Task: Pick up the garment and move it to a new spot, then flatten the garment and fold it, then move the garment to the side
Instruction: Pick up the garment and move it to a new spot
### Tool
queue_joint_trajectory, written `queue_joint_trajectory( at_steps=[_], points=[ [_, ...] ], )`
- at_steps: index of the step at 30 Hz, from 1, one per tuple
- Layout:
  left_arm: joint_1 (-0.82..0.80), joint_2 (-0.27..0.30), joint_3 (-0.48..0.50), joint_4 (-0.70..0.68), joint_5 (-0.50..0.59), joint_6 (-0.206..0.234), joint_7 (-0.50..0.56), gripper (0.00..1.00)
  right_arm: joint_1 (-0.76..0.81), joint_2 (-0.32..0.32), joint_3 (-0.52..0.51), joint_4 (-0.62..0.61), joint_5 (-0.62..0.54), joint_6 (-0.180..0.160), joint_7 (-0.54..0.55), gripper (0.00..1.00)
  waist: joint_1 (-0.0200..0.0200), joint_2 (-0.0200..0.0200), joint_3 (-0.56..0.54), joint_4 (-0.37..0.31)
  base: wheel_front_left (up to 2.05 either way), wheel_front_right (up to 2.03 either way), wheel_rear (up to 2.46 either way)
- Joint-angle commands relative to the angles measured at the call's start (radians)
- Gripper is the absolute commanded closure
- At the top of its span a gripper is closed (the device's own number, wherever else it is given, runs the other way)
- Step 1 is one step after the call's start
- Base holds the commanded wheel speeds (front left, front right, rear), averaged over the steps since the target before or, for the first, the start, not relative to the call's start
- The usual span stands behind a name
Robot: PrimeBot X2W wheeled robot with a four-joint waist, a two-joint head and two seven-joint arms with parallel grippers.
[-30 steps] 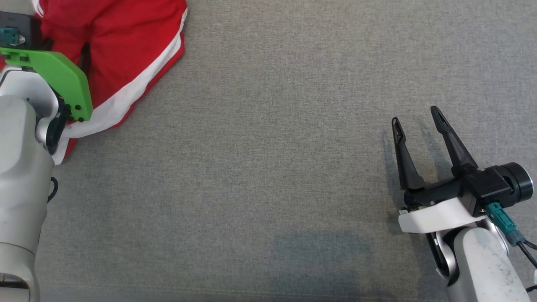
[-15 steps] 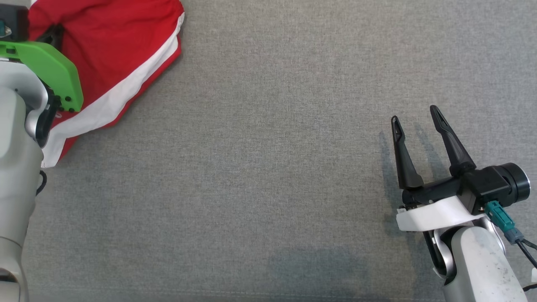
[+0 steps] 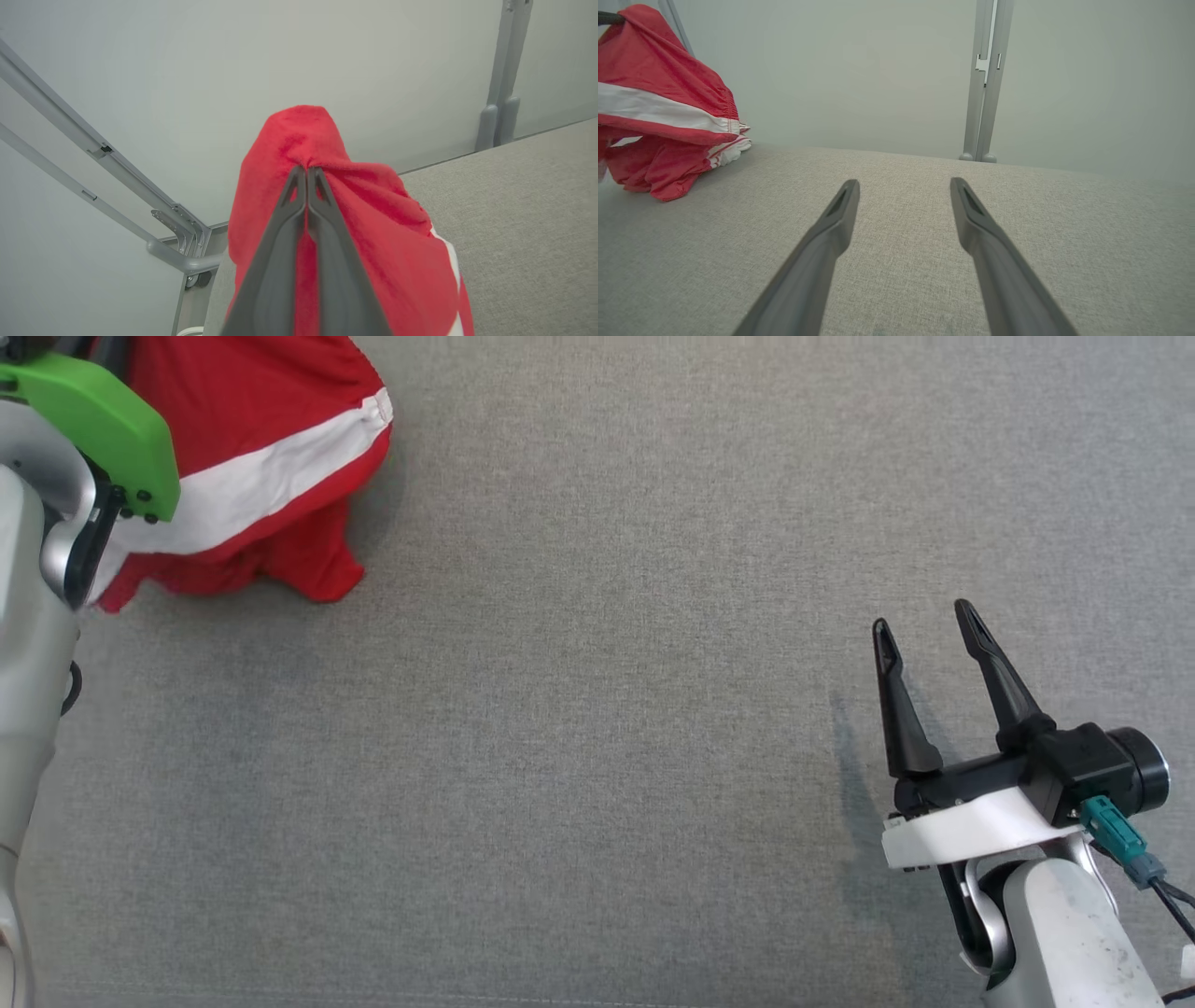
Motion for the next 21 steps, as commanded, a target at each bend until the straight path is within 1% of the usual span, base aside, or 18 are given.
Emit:
queue_joint_trajectory(
  at_steps=[1, 5, 11, 16, 21],
  points=[
    [-0.021, 0.005, -0.008, -0.013, 0.004, -0.002, -0.01, 1.0, 0.01, -0.002, -0.004, 0.003, 0.011, 0.0, -0.003, 0.0, -0.0001, 0.0, -0.044, -0.009, 0.0, 0.0, 0.0],
    [-0.04, -0.005, -0.043, -0.066, 0.01, -0.002, -0.041, 1.0, 0.029, -0.002, -0.015, 0.008, 0.031, 0.0, -0.003, 0.0, -0.0001, 0.0, -0.086, -0.02, 0.0, 0.0, 0.0],
    [-0.052, -0.041, -0.093, -0.155, -0.003, -0.002, -0.068, 1.0, 0.048, -0.002, -0.032, 0.01, 0.053, 0.0, -0.003, 0.0, -0.0001, 0.0, -0.135, -0.046, 0.0, 0.0, 0.0],
    [-0.017, -0.092, -0.136, -0.229, -0.029, -0.002, -0.075, 1.0, 0.064, -0.002, -0.047, 0.011, 0.067, 0.0, -0.003, 0.0, -0.0001, 0.0, -0.159, -0.069, 0.0, 0.0, 0.0],
    [0.044, -0.157, -0.196, -0.289, -0.051, -0.002, -0.078, 1.0, 0.072, -0.002, -0.064, 0.005, 0.076, 0.0, -0.003, 0.0, -0.0001, 0.0, -0.166, -0.095, 0.0, 0.0, 0.0]
  ],
)
